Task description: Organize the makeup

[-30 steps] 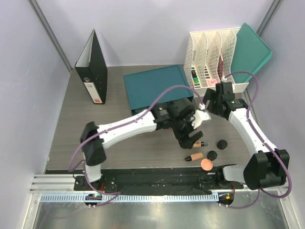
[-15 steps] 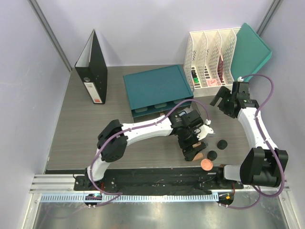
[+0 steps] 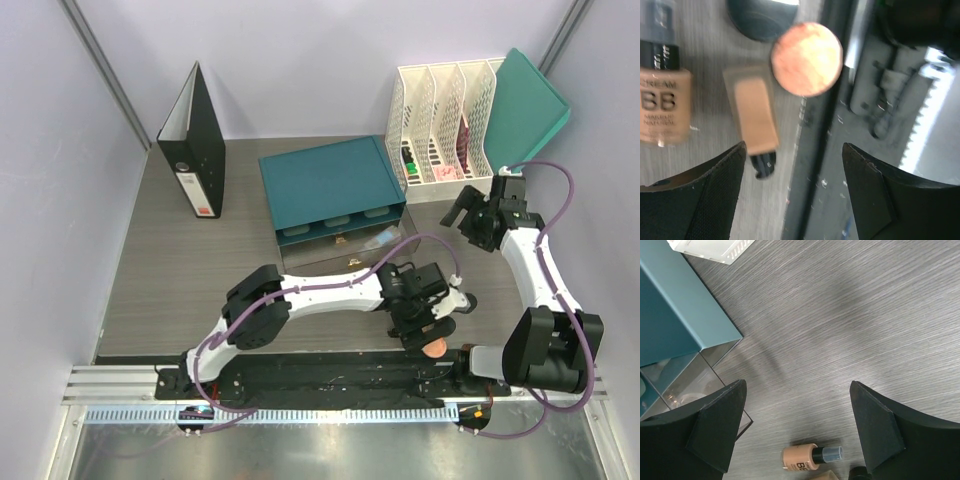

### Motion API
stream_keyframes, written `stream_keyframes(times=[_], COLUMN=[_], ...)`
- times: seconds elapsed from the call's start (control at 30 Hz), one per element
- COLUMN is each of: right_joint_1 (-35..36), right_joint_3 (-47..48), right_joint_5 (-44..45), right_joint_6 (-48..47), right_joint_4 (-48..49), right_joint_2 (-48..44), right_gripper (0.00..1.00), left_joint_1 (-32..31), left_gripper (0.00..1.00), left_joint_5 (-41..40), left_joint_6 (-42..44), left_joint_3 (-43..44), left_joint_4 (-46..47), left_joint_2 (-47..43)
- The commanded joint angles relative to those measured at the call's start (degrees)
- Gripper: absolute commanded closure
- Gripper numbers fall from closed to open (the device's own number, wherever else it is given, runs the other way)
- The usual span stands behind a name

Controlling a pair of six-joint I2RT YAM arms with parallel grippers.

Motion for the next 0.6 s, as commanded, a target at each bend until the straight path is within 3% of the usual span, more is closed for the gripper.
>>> stream_keyframes(times=[0.0, 0.23, 0.33, 0.47, 0.5, 0.57], right_joint_1=[-0.39, -0.39, -0.39, -0.39, -0.39, -0.39], right_joint_3=[-0.43, -1.57, -2.10, -2.37, -2.37, -2.54], right_joint_5=[-2.00, -3.41, -3.58, -4.20, -4.37, -4.55], right_joint_6=[-1.18, -1.27, -1.27, -1.18, -1.09, -1.09], right_joint_4=[1.35, 1.35, 1.35, 1.35, 1.35, 1.35], right_joint_2=[-2.71, -3.68, -4.21, -4.47, -4.56, -4.82], right_gripper=[0.10, 0.10, 0.10, 0.10, 0.11, 0.10], left_joint_1=[-2.07, -3.04, -3.04, -3.04, -3.04, -3.04], left_gripper=[0.23, 0.25, 0.35, 0.67, 0.85, 0.97], left_joint_5=[-10.75, -16.75, -17.01, -16.93, -19.19, -20.43], left_joint_6=[-1.26, -1.96, -1.96, -2.05, -2.14, -2.31], left_joint_3=[2.82, 3.08, 3.26, 2.65, 2.12, 1.33], left_joint_4=[3.20, 4.17, 4.17, 3.91, 3.73, 3.47], left_joint_2=[4.54, 8.15, 9.47, 8.96, 8.52, 6.68])
